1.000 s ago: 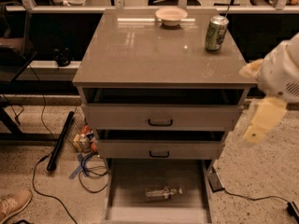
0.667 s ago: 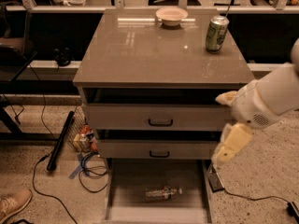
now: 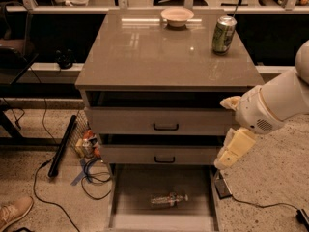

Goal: Pick water bottle from bottom drawer and place on counter

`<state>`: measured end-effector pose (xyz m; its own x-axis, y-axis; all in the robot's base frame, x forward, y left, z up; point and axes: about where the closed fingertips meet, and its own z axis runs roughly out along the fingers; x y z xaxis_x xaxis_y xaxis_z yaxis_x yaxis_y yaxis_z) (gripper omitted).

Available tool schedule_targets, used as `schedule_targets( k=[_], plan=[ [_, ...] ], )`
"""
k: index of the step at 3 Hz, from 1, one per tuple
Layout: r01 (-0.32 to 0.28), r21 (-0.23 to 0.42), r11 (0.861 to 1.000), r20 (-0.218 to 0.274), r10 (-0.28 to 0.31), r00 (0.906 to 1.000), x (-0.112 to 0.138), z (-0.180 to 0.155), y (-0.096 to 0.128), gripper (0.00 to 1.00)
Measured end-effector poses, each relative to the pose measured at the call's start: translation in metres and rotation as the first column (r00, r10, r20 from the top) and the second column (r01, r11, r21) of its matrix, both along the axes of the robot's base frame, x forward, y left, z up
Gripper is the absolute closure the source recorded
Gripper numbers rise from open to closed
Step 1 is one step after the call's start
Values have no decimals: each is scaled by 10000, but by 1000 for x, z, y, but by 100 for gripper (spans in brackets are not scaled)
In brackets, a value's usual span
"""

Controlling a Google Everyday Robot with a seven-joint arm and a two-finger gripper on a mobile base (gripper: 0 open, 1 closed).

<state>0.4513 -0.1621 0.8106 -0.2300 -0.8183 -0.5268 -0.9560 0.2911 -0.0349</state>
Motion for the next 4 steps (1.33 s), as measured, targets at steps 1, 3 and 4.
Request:
schedule_targets(
  k=[1,3,4],
  plan=[
    [-225,142,9996,-5,225,9997,-1,-20,5,0],
    [-957,903,9913,-471,1002,9939,-10,-168,43,0],
    [-912,807,9926,-481,953,9943,-10,-171,43,0]
  ],
)
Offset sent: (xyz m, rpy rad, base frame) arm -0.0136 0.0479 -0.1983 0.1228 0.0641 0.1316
